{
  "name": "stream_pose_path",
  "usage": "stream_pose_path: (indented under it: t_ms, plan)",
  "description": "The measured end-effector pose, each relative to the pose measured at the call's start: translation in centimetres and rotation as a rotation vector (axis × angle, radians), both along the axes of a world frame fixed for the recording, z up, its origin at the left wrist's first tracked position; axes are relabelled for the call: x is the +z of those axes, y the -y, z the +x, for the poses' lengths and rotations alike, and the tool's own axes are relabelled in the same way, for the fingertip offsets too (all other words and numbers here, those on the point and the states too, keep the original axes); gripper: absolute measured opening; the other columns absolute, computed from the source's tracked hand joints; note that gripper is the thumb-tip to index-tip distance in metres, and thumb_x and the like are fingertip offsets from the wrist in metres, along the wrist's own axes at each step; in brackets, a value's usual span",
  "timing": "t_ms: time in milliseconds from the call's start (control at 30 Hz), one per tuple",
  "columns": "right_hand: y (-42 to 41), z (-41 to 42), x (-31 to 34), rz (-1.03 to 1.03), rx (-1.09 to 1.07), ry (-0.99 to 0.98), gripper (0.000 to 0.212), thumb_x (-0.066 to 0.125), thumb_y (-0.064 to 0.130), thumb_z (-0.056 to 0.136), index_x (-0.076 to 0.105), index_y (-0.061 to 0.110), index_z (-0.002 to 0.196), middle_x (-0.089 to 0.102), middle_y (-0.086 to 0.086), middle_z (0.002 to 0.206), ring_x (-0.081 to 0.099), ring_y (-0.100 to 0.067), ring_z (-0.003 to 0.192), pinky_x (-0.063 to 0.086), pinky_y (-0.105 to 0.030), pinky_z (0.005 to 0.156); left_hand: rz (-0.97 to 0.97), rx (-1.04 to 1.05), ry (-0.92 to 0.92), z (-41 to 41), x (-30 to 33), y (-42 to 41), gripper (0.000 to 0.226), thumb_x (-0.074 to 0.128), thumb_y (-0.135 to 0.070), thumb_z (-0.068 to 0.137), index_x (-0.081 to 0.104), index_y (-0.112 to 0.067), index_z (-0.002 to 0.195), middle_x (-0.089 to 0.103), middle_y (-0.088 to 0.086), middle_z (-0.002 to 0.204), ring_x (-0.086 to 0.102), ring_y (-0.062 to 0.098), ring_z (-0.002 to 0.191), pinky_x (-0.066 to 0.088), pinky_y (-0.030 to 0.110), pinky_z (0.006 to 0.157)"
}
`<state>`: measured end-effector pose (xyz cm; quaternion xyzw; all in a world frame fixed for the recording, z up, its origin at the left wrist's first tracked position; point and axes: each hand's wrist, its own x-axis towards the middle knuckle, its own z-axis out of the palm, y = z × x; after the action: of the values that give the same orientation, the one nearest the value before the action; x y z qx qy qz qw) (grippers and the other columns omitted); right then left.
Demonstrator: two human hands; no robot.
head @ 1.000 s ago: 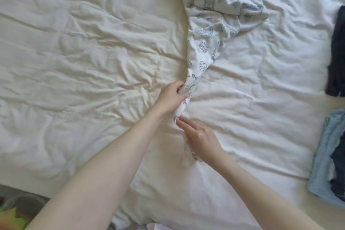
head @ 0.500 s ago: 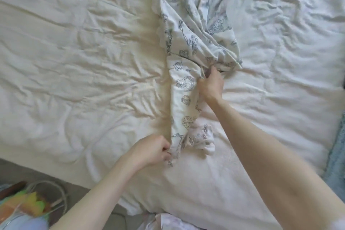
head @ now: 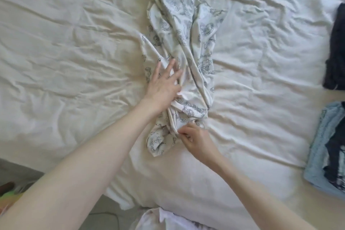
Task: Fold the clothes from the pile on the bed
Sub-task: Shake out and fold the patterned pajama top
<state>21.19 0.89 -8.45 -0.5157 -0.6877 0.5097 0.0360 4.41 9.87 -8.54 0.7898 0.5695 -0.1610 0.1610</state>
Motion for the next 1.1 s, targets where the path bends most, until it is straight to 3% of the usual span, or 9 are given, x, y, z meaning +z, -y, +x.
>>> stream_pose_path:
  t_ms: [133,200,267,400,567,633,800,933,1100]
  plan:
    - [-3.4,2.1,0.0,0.208,-0.24,0.133,0.027,0.061,0.018,0.091,0.065,0.007,0.115,0.06,-0.01,0.109,0.057,-0.024,0.099,0.038,-0.022,0.081,-0.044,0.261,0.109,-0.2,-0.7,1.9,0.02,0.049,-0.008,0.093,0.061,-0.012,0.108,0.066,0.007,0.103,0.052,0.025,0.114,0.022,0.044,0.114]
    - [-5.3,2.4,-0.5,0.16,-0.342,0.215,0.051,0.061,0.032,0.09,0.048,0.008,0.134,0.049,-0.012,0.13,0.047,-0.026,0.119,0.036,-0.031,0.097,0.015,0.413,0.281,-0.8,0.1,4.1,0.015,0.05,-0.013,0.095,0.064,-0.009,0.093,0.065,0.007,0.085,0.059,0.026,0.089,0.046,0.039,0.084]
    - [-6.8,1.9,-1.0,-0.043,-0.399,0.231,0.073,0.06,0.043,0.089,0.03,0.009,0.145,0.036,-0.013,0.144,0.037,-0.026,0.132,0.032,-0.038,0.106,-0.038,0.455,0.372,-1.4,1.4,6.8,0.023,0.048,-0.024,0.094,0.061,-0.009,0.084,0.063,0.007,0.075,0.062,0.026,0.078,0.042,0.032,0.064]
    - [-7.1,-0.3,-2.1,-0.38,-0.617,0.068,0.061,0.073,0.022,0.081,0.044,0.002,0.131,0.055,-0.017,0.124,0.058,-0.024,0.105,0.053,-0.034,0.083,-0.259,0.4,0.275,-1.1,3.1,12.0,0.025,0.049,-0.043,0.092,0.063,-0.023,0.099,0.07,0.007,0.095,0.062,0.031,0.095,0.04,0.033,0.071]
    - [-4.9,-1.4,-1.1,-0.537,-0.862,0.001,0.006,0.069,0.009,0.085,0.066,0.005,0.087,0.064,-0.01,0.079,0.056,-0.017,0.065,0.048,-0.027,0.057,-0.167,0.466,0.344,-1.9,5.6,14.8,0.023,0.048,-0.04,0.095,0.059,-0.02,0.091,0.063,0.0,0.085,0.061,0.027,0.088,0.033,0.032,0.064]
    - [-4.2,-1.2,0.3,-0.503,-0.808,-0.021,0.014,0.062,0.002,0.087,0.062,0.007,0.074,0.056,-0.004,0.061,0.047,-0.012,0.053,0.039,-0.017,0.044,-0.12,0.509,0.327,-3.2,7.0,15.2,0.014,0.05,-0.03,0.092,0.056,-0.019,0.087,0.055,-0.003,0.082,0.059,0.026,0.085,0.032,0.032,0.064]
    - [-3.2,-1.8,5.3,-0.509,-0.903,-0.276,0.02,0.045,-0.007,0.085,0.055,0.009,0.076,0.051,-0.003,0.072,0.047,-0.014,0.066,0.04,-0.024,0.063,-0.309,0.511,0.376,-4.4,10.8,17.7,0.01,0.048,-0.018,0.078,0.056,-0.013,0.081,0.045,-0.002,0.063,0.046,0.018,0.068,0.03,0.018,0.053]
    - [-0.9,-2.7,9.4,-0.637,-1.101,-0.587,0.021,0.031,-0.006,0.087,0.048,0.006,0.082,0.042,-0.006,0.066,0.038,-0.014,0.058,0.031,-0.023,0.052,-0.554,0.488,0.519,-2.2,13.0,21.0,0.008,0.048,-0.015,0.08,0.056,-0.014,0.081,0.047,-0.002,0.059,0.038,0.01,0.057,0.029,0.013,0.048]
    - [3.6,-0.4,12.8,-0.58,-1.094,-0.522,0.025,0.034,-0.005,0.086,0.054,0.006,0.075,0.05,-0.004,0.063,0.046,-0.015,0.057,0.036,-0.024,0.052,-0.603,0.505,0.47,-1.8,14.9,23.2,0.026,0.046,-0.017,0.09,0.066,-0.023,0.106,0.068,0.001,0.097,0.061,0.021,0.089,0.044,0.028,0.071]
